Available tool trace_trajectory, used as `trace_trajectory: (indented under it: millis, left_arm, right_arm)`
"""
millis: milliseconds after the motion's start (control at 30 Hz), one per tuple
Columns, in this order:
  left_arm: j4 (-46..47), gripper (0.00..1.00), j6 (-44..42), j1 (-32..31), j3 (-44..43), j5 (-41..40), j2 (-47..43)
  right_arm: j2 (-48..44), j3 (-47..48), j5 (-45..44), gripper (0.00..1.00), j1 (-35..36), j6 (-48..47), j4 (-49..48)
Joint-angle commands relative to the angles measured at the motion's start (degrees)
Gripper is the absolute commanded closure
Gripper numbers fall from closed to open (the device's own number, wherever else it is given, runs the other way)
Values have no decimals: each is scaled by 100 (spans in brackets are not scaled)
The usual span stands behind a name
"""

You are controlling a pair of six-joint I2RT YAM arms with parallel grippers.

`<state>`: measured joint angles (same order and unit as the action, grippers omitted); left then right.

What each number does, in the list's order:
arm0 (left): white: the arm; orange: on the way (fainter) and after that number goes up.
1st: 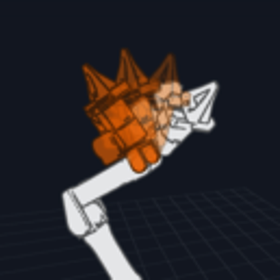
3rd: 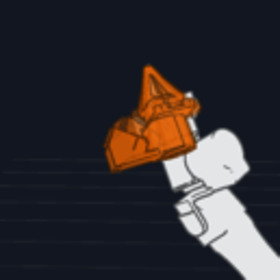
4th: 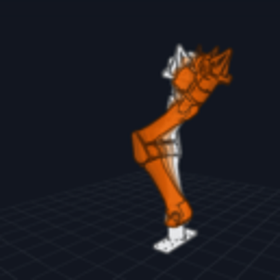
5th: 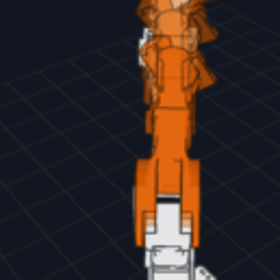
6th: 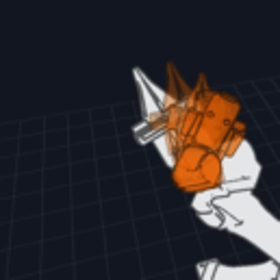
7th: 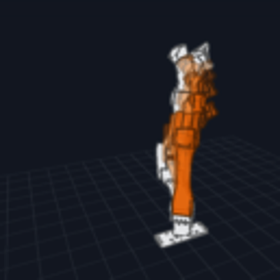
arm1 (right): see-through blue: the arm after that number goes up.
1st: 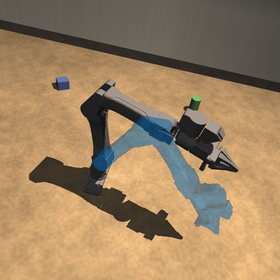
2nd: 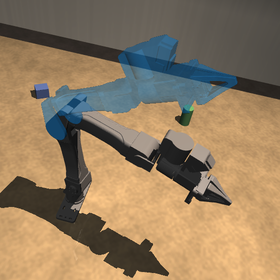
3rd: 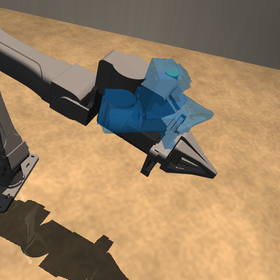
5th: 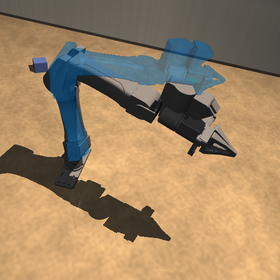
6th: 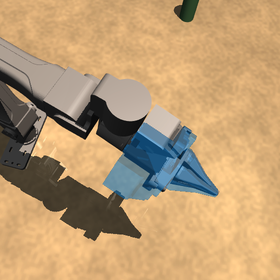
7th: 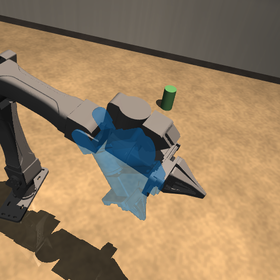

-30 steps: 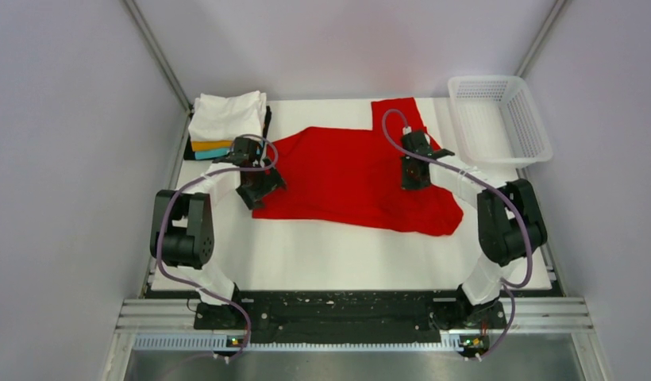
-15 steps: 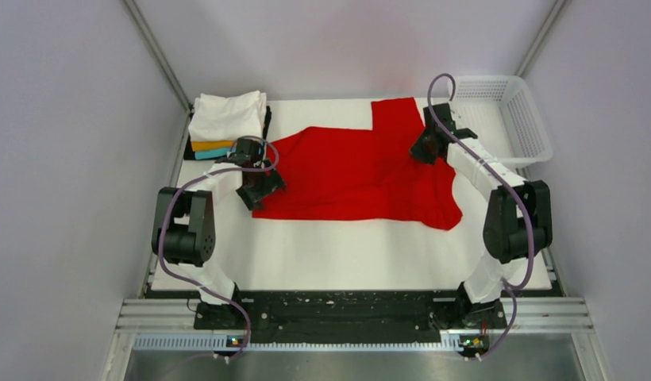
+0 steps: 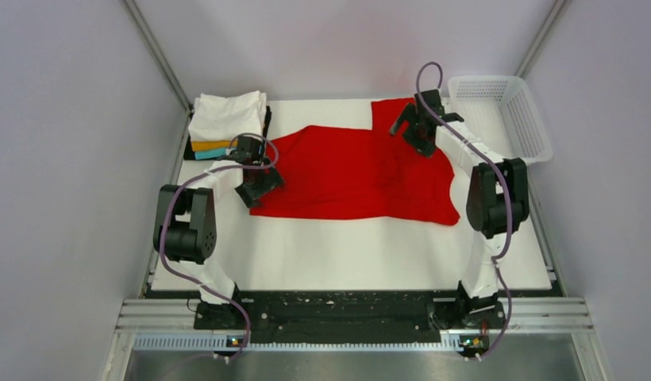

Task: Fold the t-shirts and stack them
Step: Fold the flattened tshirt in 1/3 of the way

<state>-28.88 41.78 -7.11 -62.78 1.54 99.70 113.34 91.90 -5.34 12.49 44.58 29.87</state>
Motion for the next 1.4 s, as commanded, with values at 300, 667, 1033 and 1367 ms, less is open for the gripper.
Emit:
trace_trajectory:
  millis: [300, 667, 1033, 1367]
  left_arm:
    - [-154, 10, -129, 26, -128, -210, -167]
    - [-107, 10, -213, 17, 11, -246, -218]
    - [-40, 10, -221, 23, 13, -185, -5]
    - [-5, 10, -176, 17, 64, -188, 20]
  right_arm:
    - [-1252, -1762, -184, 6, 874, -3274, -843]
    - [-670, -1253, -453, 21, 1504, -7344, -606]
    - [-3, -804, -510, 41, 1612, -7652, -400]
    - [250, -756, -719, 70, 1613, -7560, -477]
